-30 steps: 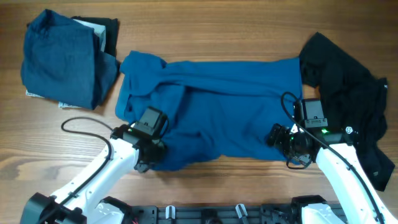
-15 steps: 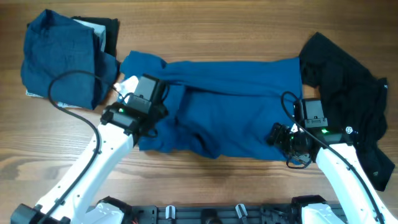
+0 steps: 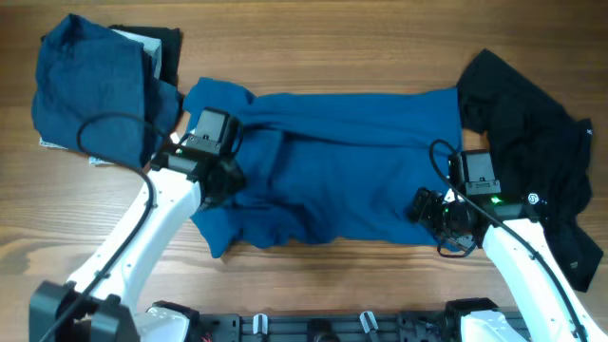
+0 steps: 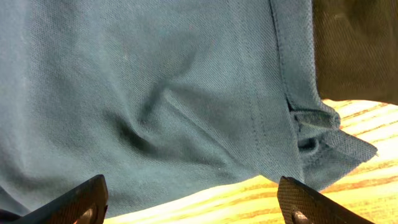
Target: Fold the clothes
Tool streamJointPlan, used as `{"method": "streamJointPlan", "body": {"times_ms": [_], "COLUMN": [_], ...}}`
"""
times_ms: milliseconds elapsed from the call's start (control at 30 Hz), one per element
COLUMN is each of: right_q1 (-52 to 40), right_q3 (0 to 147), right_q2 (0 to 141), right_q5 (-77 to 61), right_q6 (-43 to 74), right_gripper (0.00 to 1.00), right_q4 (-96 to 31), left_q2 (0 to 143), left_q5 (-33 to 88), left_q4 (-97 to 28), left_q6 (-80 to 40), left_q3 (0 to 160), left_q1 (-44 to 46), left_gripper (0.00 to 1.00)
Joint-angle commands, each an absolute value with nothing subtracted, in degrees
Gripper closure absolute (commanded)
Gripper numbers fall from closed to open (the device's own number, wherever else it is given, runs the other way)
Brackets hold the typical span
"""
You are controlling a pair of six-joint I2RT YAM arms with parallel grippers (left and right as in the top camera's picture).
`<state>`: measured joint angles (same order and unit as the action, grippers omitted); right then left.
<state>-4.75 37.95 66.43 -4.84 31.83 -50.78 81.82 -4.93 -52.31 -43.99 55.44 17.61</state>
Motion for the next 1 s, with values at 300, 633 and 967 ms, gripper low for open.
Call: {"method": "streamJointPlan", "body": {"times_ms": [300, 633, 967], "right_q1": [-5.04, -5.02, -5.04], "right_q3": [37.95, 37.95, 37.95], "right_q2": [66.65, 66.65, 66.65], "right_q5": [-3.84, -3.81, -3.79], "right_q6": [30.28, 29.95, 29.85], "right_gripper": [0.11, 0.11, 0.11], "right_q4": [-48.05, -47.90, -47.64], "left_q2": [74.94, 78.89, 79.59], "left_q5": [3.38, 1.48, -0.12], "left_q4": [-59.57, -54.37, -47.11], "left_q6": [-45.67, -48.90, -48.21], "left_q3": [51.72, 43.68, 42.52], "left_q1": [22.72, 23.38, 23.35], "left_gripper": [0.25, 0.37, 0.96]}}
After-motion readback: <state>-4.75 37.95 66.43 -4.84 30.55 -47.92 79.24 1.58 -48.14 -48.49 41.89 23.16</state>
